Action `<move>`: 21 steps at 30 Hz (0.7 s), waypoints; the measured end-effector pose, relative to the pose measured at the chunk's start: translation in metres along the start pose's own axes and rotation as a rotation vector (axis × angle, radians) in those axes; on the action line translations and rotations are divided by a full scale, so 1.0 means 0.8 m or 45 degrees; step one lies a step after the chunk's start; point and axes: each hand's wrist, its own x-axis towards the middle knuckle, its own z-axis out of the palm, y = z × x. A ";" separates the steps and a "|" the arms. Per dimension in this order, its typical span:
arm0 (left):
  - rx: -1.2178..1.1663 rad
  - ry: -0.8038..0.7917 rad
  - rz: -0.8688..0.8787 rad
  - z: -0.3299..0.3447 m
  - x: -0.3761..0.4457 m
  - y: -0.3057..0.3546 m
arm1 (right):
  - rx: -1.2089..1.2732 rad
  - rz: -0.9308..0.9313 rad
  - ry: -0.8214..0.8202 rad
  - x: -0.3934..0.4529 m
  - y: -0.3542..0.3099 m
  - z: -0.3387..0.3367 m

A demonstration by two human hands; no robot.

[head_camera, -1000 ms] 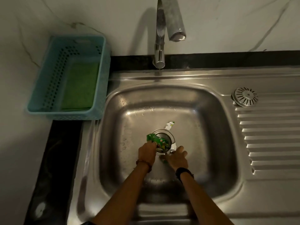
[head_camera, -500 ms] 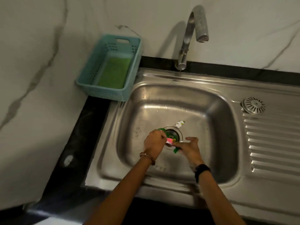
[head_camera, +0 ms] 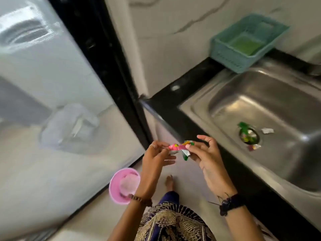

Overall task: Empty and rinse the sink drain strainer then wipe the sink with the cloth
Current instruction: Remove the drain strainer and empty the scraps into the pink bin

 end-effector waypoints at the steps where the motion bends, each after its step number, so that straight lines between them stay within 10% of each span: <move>1: -0.054 0.082 -0.019 -0.030 -0.011 -0.012 | -0.054 0.053 -0.057 -0.003 0.020 0.019; 21: -0.518 0.879 -0.727 -0.366 0.173 -0.511 | -1.210 0.288 -0.316 0.210 0.642 0.149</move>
